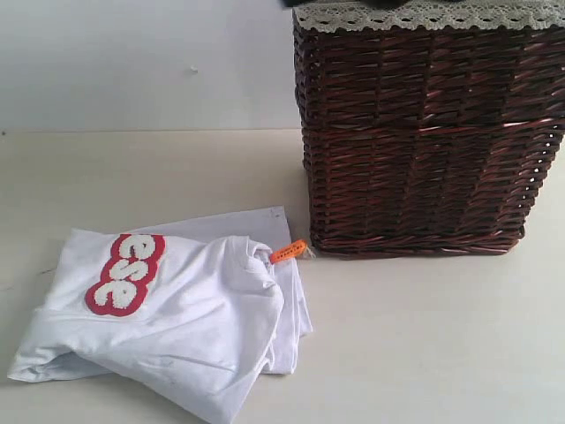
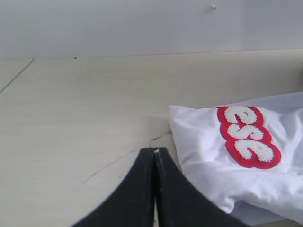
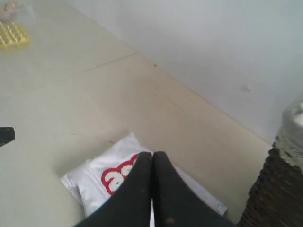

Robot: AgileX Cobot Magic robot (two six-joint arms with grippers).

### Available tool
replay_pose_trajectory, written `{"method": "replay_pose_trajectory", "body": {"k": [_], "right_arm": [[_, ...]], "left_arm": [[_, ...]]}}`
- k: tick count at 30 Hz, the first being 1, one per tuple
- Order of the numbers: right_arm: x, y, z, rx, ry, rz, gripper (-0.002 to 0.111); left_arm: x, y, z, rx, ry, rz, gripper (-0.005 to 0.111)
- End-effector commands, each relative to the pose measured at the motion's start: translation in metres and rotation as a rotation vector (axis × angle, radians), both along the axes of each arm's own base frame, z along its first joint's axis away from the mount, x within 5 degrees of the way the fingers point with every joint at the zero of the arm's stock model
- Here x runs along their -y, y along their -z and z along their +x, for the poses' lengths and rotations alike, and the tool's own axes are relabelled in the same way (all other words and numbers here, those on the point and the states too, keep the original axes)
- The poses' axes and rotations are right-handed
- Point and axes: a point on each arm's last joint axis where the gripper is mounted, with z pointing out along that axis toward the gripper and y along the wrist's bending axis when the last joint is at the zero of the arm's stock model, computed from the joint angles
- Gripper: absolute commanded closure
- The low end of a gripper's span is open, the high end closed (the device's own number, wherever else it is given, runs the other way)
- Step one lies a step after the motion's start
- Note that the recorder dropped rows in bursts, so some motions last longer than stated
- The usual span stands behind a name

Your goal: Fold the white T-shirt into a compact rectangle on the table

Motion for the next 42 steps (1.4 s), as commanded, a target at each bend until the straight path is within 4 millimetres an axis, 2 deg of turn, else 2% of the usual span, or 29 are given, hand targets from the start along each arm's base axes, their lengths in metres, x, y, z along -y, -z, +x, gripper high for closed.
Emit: {"method": "replay_pose_trajectory", "body": {"k": [1, 10, 19, 25, 30, 38, 42], "right_arm": [[0.039, -0.018, -0.041, 0.124, -0.002, 0.088, 0.108], [0.118, -0.031, -0.125, 0.376, -0.009, 0.238, 0.108], [0.174, -0.026, -0.186, 0.482, -0.008, 0.366, 0.108], [0.193, -0.022, -0.210, 0.525, -0.029, 0.455, 0.108], [0.204, -0.019, -0.221, 0.561, -0.028, 0.488, 0.108], [0.210, -0.017, -0.227, 0.591, -0.021, 0.502, 0.108], [0.211, -0.018, -0.228, 0.650, 0.062, 0.454, 0.108]], "left_arm": [[0.000, -0.001, 0.000, 0.013, -0.005, -0.004, 0.107], [0.000, -0.001, 0.000, 0.013, -0.005, -0.004, 0.107], [0.000, -0.001, 0.000, 0.013, -0.005, -0.004, 0.107], [0.000, -0.001, 0.000, 0.013, -0.005, -0.004, 0.107], [0.000, -0.001, 0.000, 0.013, -0.005, -0.004, 0.107], [0.000, -0.001, 0.000, 0.013, -0.005, -0.004, 0.107], [0.000, -0.001, 0.000, 0.013, -0.005, -0.004, 0.107]]}}
